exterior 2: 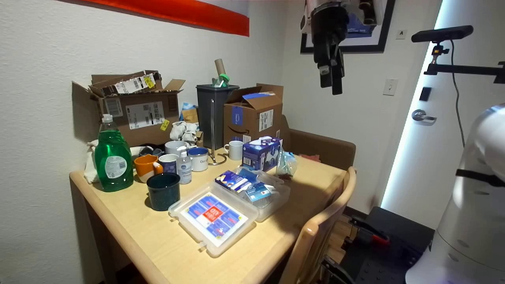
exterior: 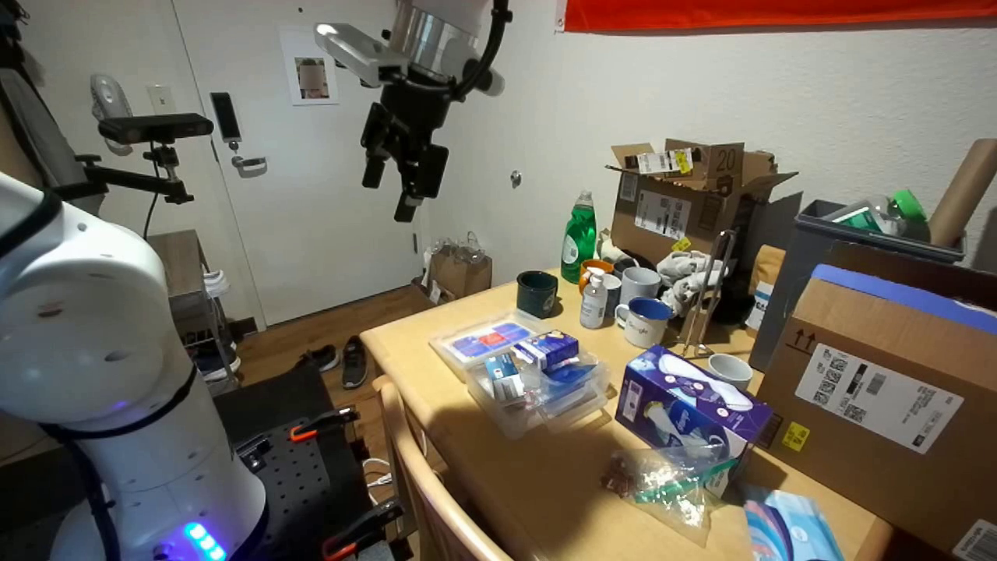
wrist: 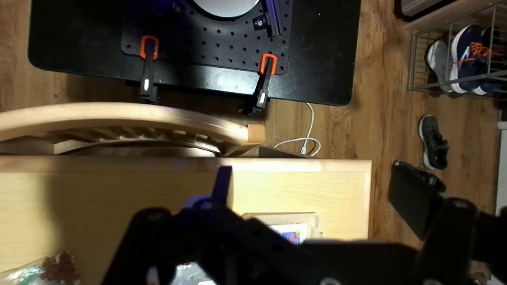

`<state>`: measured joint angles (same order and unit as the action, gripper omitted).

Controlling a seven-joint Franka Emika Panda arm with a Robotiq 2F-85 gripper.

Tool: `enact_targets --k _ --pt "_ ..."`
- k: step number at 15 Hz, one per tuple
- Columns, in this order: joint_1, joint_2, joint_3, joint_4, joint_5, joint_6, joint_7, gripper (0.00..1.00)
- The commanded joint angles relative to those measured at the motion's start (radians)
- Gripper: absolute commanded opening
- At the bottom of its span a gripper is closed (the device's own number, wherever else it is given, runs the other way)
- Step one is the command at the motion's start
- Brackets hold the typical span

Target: Pick the plastic zip bag on the table and put it in the plastic box

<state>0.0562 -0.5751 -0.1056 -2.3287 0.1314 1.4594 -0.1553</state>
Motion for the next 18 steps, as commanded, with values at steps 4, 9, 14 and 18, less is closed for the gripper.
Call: enact_targets --k 4,9,14,18 --pt "-0.021 0.002 0.02 0.005 0.003 -0.004 -0.005 1.0" --pt "-0.015 0.02 0.017 0.016 0.015 0.07 -0.036 1.0" --pt "-0.009 0.128 0.007 0.055 0.001 0.14 -0.104 1.0" --pt "-0.018 0.205 0.002 0.08 -0.006 0.19 -0.139 1.0"
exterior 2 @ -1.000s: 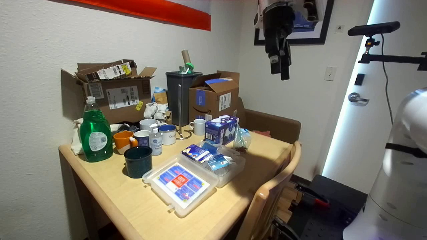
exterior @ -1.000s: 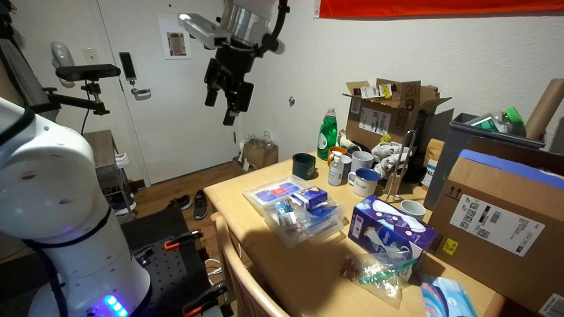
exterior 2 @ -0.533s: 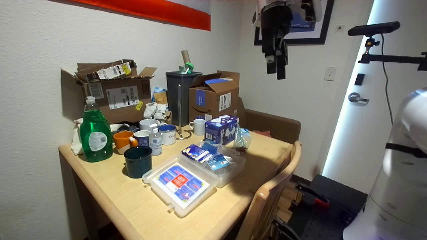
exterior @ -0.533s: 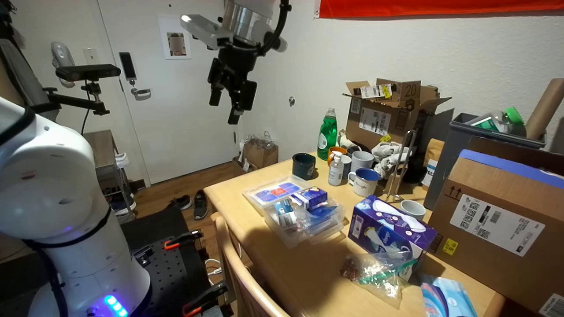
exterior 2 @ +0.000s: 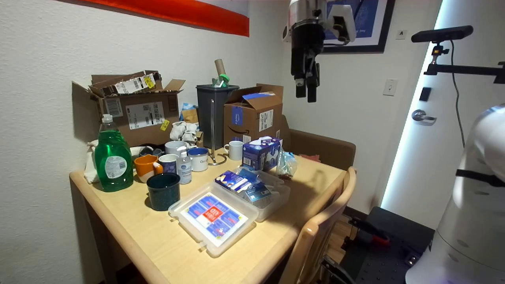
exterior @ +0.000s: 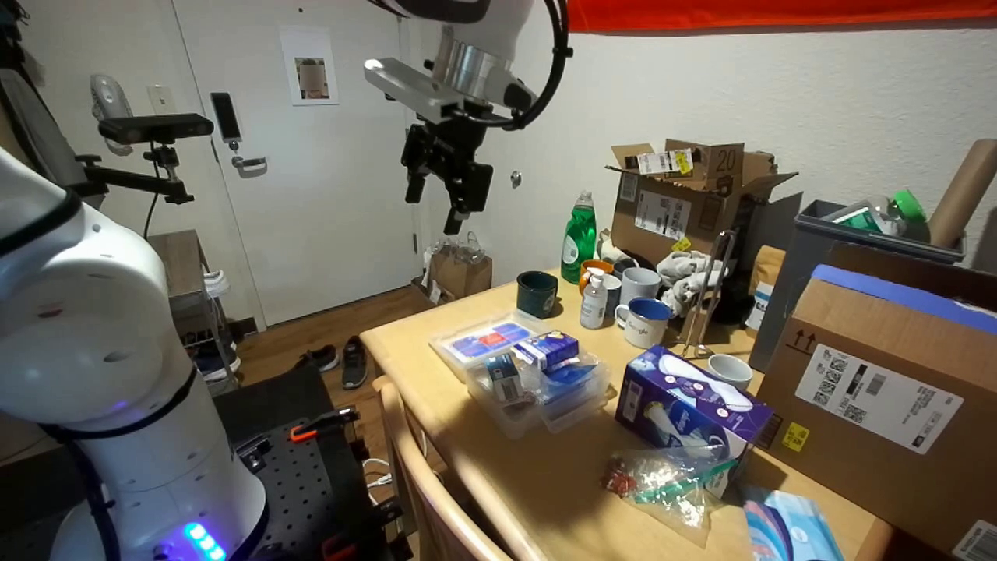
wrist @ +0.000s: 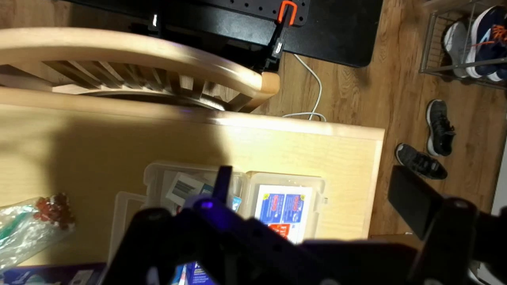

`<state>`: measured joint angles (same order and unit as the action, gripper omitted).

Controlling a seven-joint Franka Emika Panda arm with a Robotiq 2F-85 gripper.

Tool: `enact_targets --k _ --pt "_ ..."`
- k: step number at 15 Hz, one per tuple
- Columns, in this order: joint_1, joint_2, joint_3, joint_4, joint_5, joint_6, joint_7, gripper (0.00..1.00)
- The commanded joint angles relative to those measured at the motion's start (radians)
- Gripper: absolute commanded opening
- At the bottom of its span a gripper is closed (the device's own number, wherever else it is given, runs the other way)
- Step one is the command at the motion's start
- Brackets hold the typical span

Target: Pick the plastic zip bag on the table and put it in the plastic box

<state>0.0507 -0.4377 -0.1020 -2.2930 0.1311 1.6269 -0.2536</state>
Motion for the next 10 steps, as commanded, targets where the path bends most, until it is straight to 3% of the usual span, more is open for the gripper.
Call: enact_targets --k 1,10 --pt "-0.017 0.082 0.0 0.046 -0.01 0.039 -0.043 1.0" --pt "-0.091 0.171 -0.05 -0.024 -0.021 0.324 -0.098 1.0"
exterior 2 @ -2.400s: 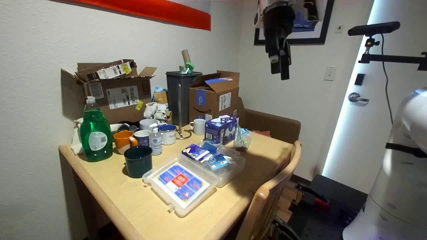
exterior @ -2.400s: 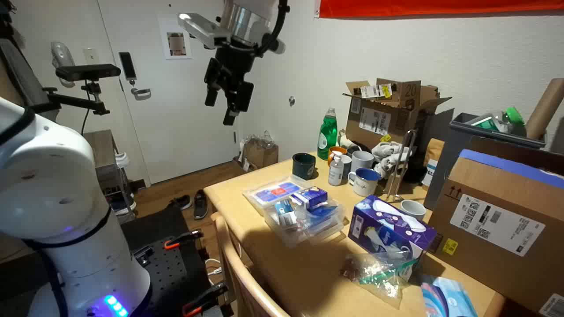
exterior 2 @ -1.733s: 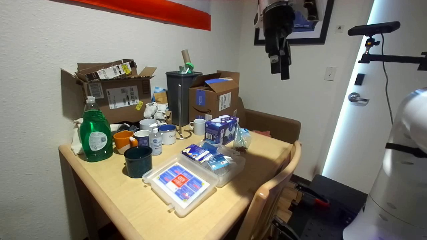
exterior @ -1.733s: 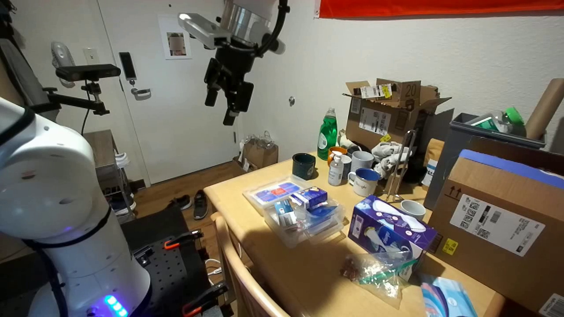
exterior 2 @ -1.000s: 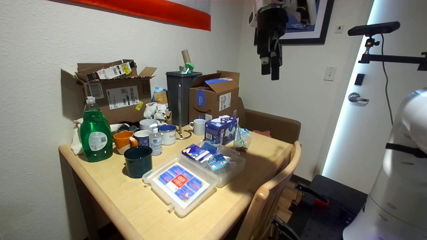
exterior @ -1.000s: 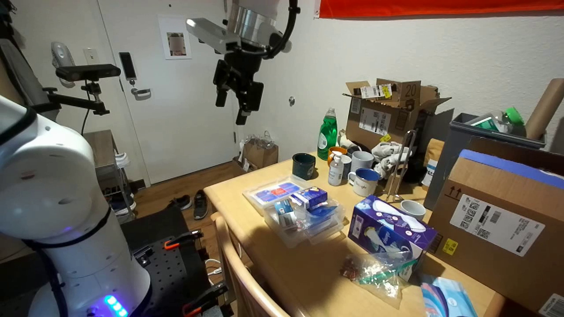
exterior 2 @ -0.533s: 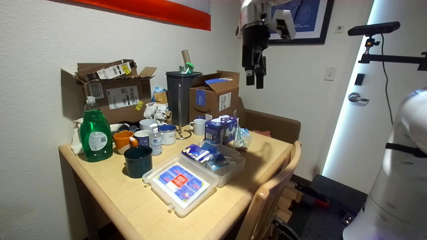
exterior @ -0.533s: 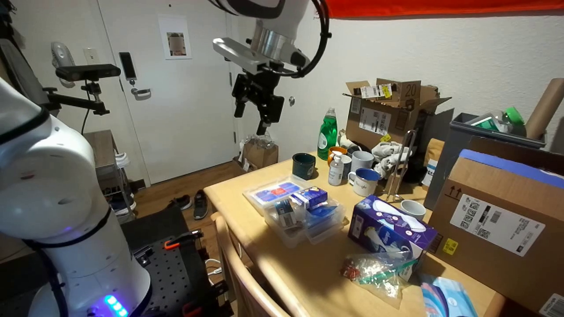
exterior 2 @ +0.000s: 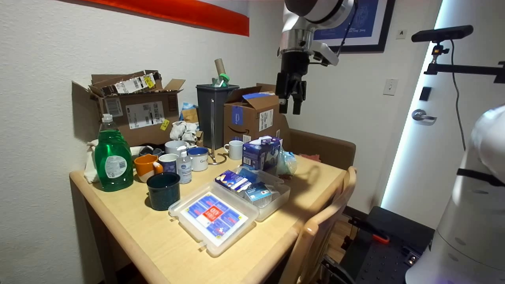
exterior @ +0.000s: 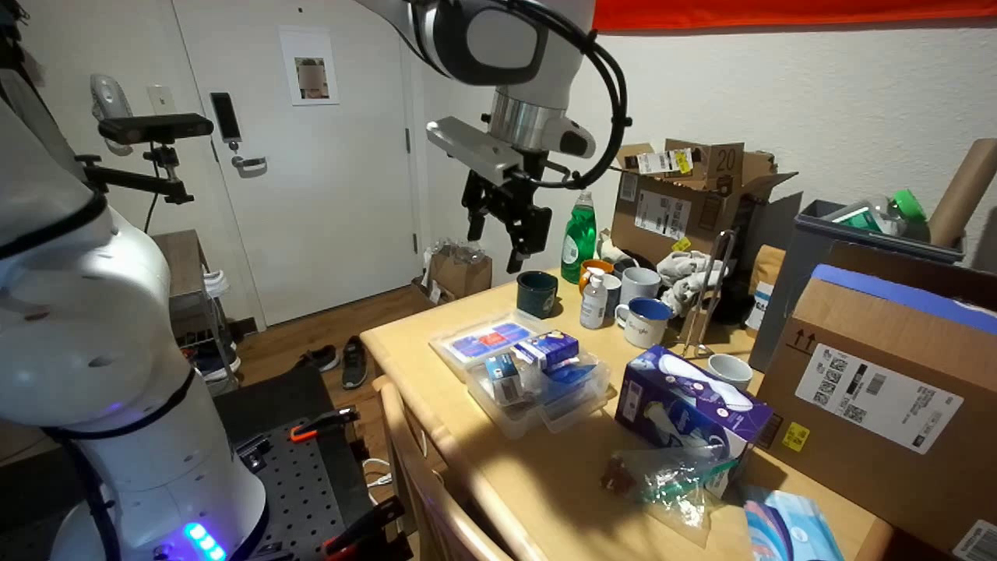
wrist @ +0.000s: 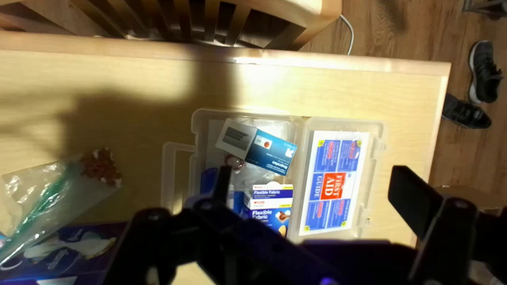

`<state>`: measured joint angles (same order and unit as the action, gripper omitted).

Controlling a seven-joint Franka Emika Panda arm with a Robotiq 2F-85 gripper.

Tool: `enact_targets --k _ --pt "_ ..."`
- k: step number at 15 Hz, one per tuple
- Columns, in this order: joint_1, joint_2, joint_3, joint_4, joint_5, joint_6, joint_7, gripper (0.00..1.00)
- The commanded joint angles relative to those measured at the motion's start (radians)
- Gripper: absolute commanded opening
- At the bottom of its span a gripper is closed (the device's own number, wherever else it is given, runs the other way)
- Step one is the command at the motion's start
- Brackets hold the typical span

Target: Pick the plastic zip bag on the table and put it in the plastic box

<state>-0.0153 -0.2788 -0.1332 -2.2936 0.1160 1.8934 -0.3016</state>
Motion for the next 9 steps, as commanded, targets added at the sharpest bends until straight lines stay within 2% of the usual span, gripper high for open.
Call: enact_targets --k 1,4,9 --pt "-0.033 0.019 -0.027 -0.03 -0.011 0.077 -0.067 1.0" --pt "-0.065 0.045 -0.052 -0.039 -0.016 0.115 -0.073 1.0" --pt "-0.059 0.048 -0.041 -0.029 0.001 0.089 -0.07 1.0"
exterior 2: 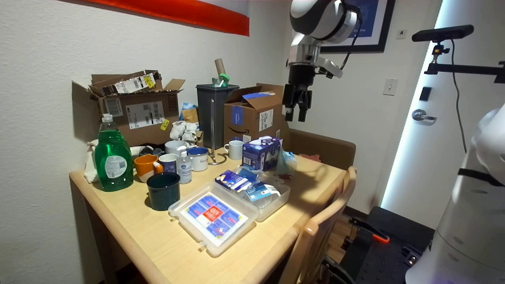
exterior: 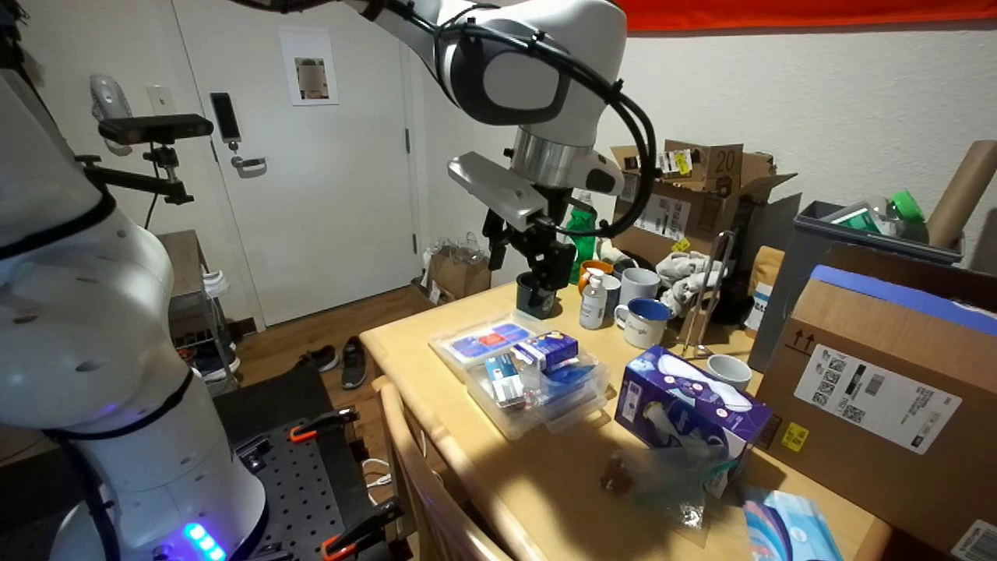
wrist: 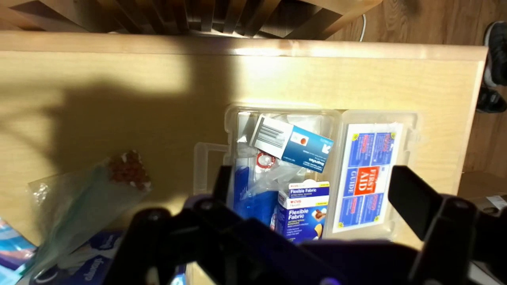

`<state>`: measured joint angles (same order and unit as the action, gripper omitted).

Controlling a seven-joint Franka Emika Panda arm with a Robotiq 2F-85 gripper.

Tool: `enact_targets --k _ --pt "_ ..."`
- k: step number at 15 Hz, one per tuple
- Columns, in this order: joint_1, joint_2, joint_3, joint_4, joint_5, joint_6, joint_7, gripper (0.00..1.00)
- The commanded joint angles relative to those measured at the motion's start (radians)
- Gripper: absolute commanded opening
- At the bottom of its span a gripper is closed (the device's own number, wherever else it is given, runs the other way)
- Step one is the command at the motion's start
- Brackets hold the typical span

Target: Pick the plastic zip bag on the table and put it in the plastic box

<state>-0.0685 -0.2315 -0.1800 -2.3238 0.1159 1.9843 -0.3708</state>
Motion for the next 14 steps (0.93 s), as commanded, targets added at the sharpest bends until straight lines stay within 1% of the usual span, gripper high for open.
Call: enact_targets --k 1,6,9,12,14 --pt "-0.004 0.0 0.009 0.001 0.001 -0.002 -0.001 1.0" --pt "0.001 0.072 0.006 0.025 0.005 0.085 -0.068 1.0" --pt "-0.005 0.134 0.009 0.045 -0.002 0.145 -0.082 1.0" --pt "-0.019 0.197 0.007 0.066 -0.001 0.179 -0.075 1.0" --pt "-0.039 0.252 -0.006 0.088 0.025 0.187 -0.082 1.0"
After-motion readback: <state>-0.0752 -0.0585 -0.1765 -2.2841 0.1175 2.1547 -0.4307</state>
